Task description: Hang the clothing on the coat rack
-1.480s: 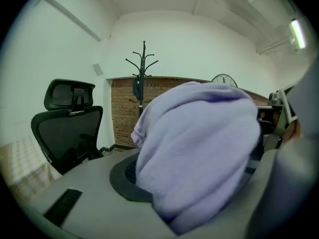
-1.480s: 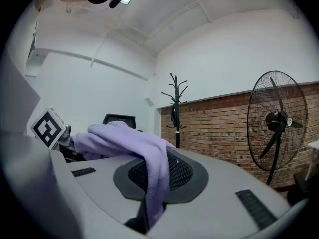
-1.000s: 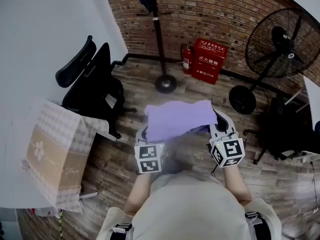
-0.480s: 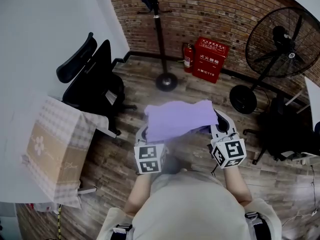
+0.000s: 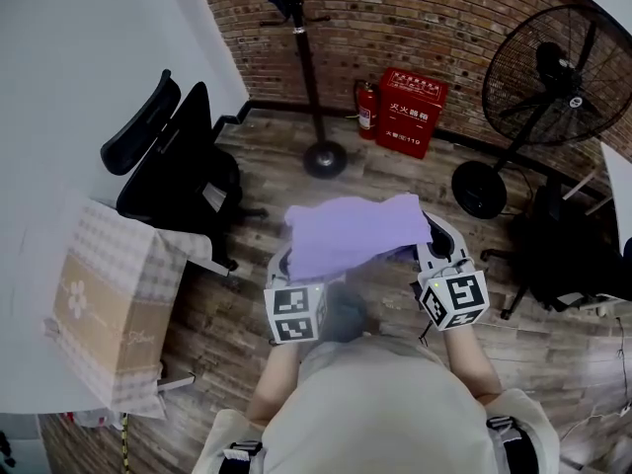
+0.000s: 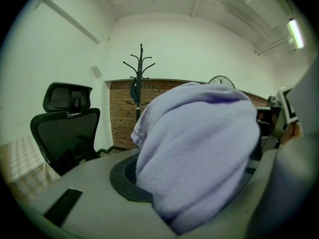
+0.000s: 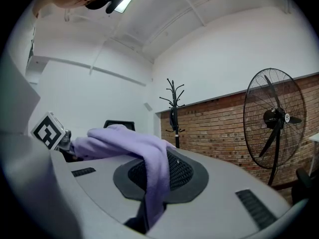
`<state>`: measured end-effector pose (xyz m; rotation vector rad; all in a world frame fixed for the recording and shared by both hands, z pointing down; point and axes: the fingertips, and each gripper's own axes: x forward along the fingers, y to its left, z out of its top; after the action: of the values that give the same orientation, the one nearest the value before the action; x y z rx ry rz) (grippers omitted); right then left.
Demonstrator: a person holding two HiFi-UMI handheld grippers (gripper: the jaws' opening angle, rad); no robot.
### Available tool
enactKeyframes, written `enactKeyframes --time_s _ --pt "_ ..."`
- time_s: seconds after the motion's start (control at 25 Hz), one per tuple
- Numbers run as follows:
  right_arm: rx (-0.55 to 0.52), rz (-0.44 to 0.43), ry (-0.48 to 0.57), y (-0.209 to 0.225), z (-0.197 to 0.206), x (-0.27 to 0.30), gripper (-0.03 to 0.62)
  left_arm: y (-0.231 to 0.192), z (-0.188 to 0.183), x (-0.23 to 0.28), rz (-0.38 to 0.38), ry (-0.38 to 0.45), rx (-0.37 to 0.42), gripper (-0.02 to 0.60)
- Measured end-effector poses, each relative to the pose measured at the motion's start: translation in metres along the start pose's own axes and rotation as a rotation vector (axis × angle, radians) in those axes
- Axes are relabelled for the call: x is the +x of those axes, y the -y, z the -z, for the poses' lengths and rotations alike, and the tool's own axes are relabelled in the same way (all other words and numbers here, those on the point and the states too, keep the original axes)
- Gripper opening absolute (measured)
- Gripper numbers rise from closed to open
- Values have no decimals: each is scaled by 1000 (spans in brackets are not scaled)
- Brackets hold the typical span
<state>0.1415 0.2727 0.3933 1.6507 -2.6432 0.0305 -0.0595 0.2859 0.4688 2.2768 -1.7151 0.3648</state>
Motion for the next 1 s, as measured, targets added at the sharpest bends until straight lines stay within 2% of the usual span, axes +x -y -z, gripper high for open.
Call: enactKeyframes --time_s 0.24,1.0 --pt "-9 9 -5 19 2 36 21 -11 -8 41 13 -8 10 114" --pt "-23 1 -7 69 -20 196 21 -77 -81 174 5 -6 8 114"
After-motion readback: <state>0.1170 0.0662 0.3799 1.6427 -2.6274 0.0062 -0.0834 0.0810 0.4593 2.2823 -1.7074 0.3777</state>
